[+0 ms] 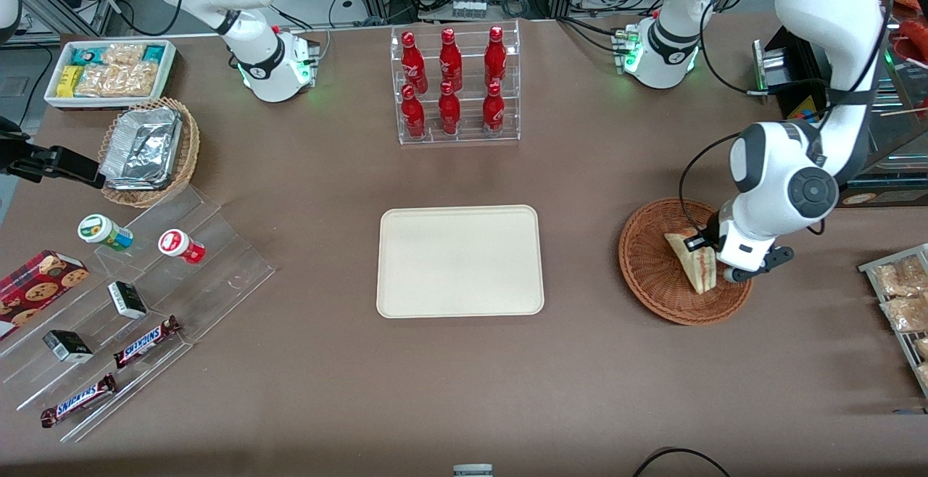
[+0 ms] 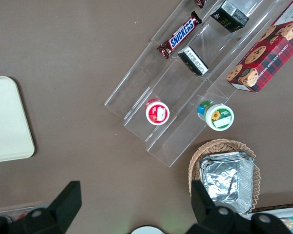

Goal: Place sandwich from basket to tray
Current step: 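Lift the sandwich out of the basket and carry it over the white tray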

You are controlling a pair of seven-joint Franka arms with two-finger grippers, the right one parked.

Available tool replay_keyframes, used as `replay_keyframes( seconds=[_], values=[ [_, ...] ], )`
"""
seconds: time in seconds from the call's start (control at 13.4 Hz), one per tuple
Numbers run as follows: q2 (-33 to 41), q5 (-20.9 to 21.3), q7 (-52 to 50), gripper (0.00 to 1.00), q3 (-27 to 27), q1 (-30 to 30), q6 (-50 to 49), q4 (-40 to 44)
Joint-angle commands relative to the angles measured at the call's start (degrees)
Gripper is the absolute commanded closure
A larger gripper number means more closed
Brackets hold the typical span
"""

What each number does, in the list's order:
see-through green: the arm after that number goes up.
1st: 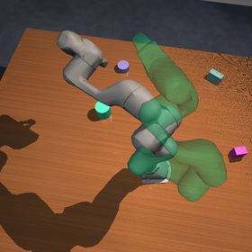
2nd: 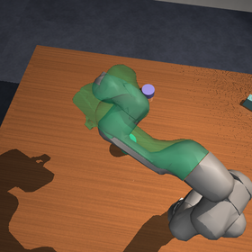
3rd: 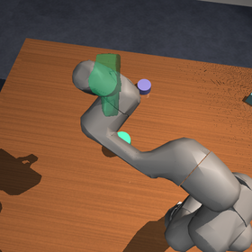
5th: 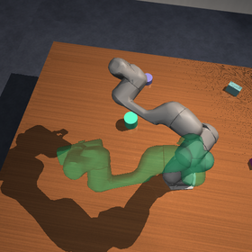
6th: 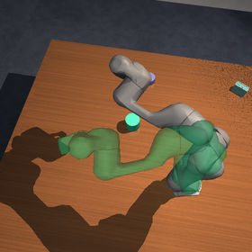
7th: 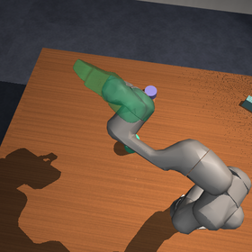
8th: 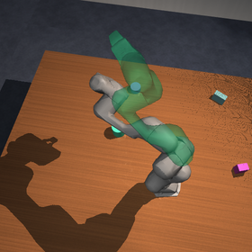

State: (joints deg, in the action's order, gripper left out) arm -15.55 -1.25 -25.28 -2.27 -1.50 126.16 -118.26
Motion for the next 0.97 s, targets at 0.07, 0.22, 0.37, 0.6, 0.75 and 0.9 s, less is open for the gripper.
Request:
replay_keyframes(
  seconds=[0.07, 0.22, 0.37, 0.6, 0.75, 0.9],
  values=[
    [0.61, 0.72, 0.32, 1.00, -0.63, -1.21, -7.49, 6.71],
    [0.78, 1.69, 2.15, 1.00, -0.63, -3.84, -10.04, 8.74],
    [0.70, 1.61, 3.39, 1.00, -0.72, -7.62, -10.67, 10.15],
    [-0.62, 1.43, 2.69, 1.00, -0.72, -14.21, -10.50, 12.34],
    [-3.42, 1.17, 1.99, 1.00, -0.72, -18.78, -10.32, 14.71],
    [-7.02, 1.52, -2.11, 1.00, -0.72, -22.82, -10.23, 18.13]
  ],
)
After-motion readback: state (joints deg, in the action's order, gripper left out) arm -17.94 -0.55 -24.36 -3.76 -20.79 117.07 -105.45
